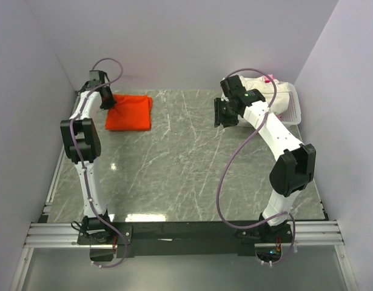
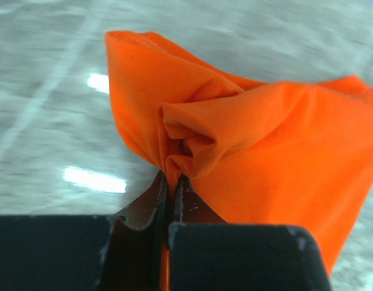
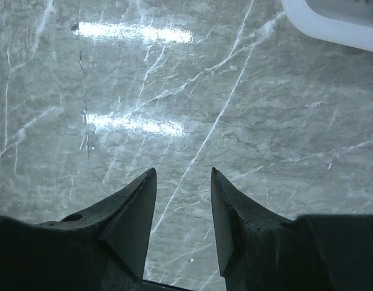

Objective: Fold and stack the t-shirts
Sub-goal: Neatly place the folded tshirt to the corner

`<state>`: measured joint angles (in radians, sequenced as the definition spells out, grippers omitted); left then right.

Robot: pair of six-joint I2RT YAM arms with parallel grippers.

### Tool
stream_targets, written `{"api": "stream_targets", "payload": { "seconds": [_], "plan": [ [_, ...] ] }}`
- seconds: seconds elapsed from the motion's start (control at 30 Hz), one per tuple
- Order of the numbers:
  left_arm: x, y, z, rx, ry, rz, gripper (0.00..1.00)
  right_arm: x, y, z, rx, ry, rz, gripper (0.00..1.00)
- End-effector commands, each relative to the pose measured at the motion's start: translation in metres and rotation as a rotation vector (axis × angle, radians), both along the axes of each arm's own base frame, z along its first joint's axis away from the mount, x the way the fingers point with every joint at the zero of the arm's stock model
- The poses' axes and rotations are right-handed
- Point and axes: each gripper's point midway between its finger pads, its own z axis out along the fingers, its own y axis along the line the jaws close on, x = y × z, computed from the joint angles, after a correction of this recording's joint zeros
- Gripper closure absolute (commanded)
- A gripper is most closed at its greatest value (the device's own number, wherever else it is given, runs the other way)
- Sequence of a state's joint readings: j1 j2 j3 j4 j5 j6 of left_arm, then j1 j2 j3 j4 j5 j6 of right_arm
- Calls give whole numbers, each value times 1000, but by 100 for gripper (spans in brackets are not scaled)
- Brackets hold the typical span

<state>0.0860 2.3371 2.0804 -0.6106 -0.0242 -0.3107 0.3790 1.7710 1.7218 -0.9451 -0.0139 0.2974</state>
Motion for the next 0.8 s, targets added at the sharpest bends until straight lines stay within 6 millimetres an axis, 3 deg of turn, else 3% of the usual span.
{"api": "stream_targets", "payload": {
  "seconds": [0.0,0.1,0.3,0.6,0.77],
  "plan": [
    [4,44,5,31,-18,60,100,3,-2,4,9,-10,8,52],
    [0,70,-8,23,-1,103,100,4,-2,1,6,-5,2,52],
    [7,113,-8,18,-31,173,100,11,-1,0,9,8,-25,52],
    [14,159,0,27,-100,263,100,27,5,2,8,15,-46,52],
    [16,172,9,21,-145,290,99,32,10,2,23,18,-44,52]
  ]
}}
